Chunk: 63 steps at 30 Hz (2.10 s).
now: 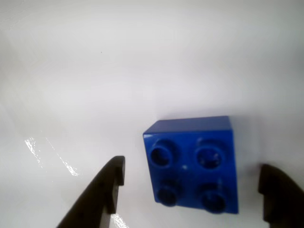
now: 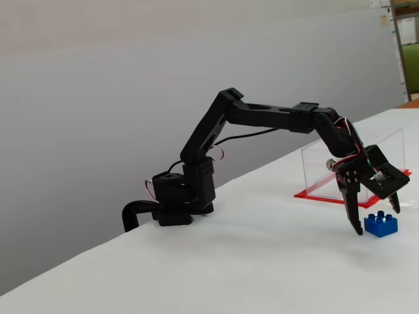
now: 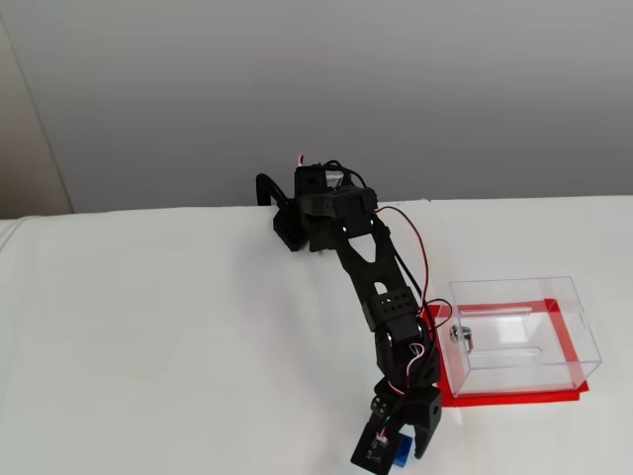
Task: Pick the blue lego brick and place it into the transparent box
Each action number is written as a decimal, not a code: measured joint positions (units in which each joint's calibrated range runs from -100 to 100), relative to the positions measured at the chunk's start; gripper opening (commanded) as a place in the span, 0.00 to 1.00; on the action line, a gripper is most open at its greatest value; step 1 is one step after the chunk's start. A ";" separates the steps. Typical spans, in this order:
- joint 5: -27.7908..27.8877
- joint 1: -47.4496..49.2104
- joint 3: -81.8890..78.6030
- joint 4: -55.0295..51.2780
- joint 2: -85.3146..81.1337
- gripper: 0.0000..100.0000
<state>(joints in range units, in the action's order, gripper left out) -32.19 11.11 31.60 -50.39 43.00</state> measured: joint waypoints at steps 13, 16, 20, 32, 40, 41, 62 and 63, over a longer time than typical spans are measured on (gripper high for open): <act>-0.88 -0.11 0.09 0.00 0.68 0.23; -0.88 -0.11 0.26 0.51 0.68 0.23; -1.76 -0.11 0.26 0.34 0.76 0.24; -5.13 -0.11 0.79 -3.34 0.68 0.22; -4.74 -0.11 1.06 -3.51 0.68 0.23; -4.20 -0.11 1.06 -3.51 0.68 0.23; 1.66 0.00 3.00 -3.94 1.01 0.20; 1.66 0.00 3.00 -4.03 1.01 0.19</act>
<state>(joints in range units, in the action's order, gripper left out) -30.53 11.11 34.60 -54.41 44.02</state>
